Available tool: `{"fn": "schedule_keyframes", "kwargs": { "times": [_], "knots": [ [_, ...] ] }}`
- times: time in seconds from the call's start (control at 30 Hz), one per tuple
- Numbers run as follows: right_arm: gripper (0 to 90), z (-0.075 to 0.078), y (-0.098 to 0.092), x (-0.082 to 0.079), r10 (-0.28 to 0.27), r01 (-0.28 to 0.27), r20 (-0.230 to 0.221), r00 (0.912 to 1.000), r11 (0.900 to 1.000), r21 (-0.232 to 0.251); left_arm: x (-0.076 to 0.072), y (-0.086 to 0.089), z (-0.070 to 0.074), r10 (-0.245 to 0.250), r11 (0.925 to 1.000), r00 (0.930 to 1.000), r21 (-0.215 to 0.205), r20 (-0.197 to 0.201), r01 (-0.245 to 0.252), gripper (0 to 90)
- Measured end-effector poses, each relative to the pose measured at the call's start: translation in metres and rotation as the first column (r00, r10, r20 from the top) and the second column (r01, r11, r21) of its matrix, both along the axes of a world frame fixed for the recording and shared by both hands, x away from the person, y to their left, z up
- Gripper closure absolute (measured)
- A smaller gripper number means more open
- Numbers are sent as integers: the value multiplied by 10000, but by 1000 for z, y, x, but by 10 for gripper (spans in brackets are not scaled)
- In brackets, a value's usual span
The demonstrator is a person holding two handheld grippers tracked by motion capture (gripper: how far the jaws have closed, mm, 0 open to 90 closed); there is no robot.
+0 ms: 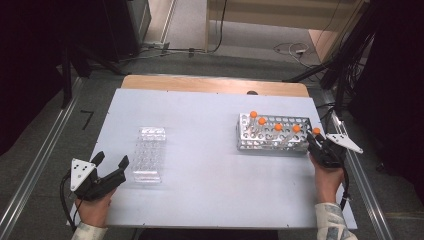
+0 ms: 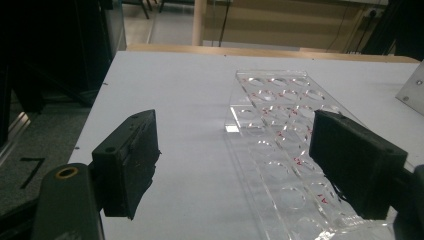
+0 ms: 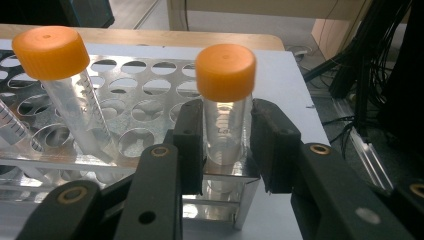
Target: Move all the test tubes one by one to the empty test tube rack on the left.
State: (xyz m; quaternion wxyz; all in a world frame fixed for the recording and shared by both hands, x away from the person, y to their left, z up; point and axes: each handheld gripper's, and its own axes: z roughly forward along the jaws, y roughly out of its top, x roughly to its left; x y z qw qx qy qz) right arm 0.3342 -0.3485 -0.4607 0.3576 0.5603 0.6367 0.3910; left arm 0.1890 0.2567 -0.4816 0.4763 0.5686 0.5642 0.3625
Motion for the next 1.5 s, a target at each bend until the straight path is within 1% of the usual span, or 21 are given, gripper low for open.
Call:
{"fn": "schedule_keyframes", "kwargs": {
  "times": [0.2, 0.37, 0.5, 0.6, 0.73, 1.0, 1.03, 1.07, 1.1, 1.23, 1.43, 1.5],
  "knots": [
    [702, -2, 2, 3, -6, 5, -59, 10000, 10000, -96, 0, 0, 0, -9, 10000, 10000, 10, 5, 9, 199],
    [710, -2, 1, 3, -16, 16, 9, 10000, 9999, -126, 0, 0, 0, 10, 10000, 10000, -1, 22, -10, 199],
    [711, 4, 1, 1, -9, 11, 240, 9997, 10000, -66, 0, 0, 0, -23, 10000, 10000, -10, 43, 23, 199],
    [711, 10, 0, -1, 0, -4, 440, 9990, 10000, 80, 0, 0, 1, -38, 10000, 10000, -15, 59, 38, 199],
    [712, 19, 0, -5, 3, -3, 735, 9973, 10000, 5, -1, 0, 1, -38, 10000, 10000, 8, 59, 38, 199],
    [716, 39, -1, -19, 65, -63, 1390, 9903, 10000, -18, -1, 0, 2, -72, 10000, 9999, -1, 78, 72, 199],
    [715, 42, -1, -21, 76, -76, 1446, 9895, 10000, -4, -1, -1, 2, -61, 10000, 9999, 22, 97, 61, 199],
    [717, 44, -2, -23, 97, -92, 1532, 9882, 9999, -44, -2, -2, 3, -64, 9997, 9998, 233, 169, 60, 199],
    [717, 46, -2, -26, 86, -90, 1553, 9878, 10000, 15, -2, -3, 3, -79, 9995, 9998, 294, 180, 74, 199],
    [717, 50, -3, -36, 231, -223, 1624, 9865, 9997, -65, -3, -5, 4, -131, 9993, 9997, 355, 221, 123, 199],
    [717, 56, -6, -53, 521, -521, 1678, 9844, 9986, -48, -3, -6, 5, -149, 9995, 9995, 297, 262, 142, 199],
    [717, 57, -6, -60, 595, -602, 1634, 9848, 9982, -5, -3, -7, 6, -171, 9995, 9994, 271, 288, 163, 199]
  ]
}}
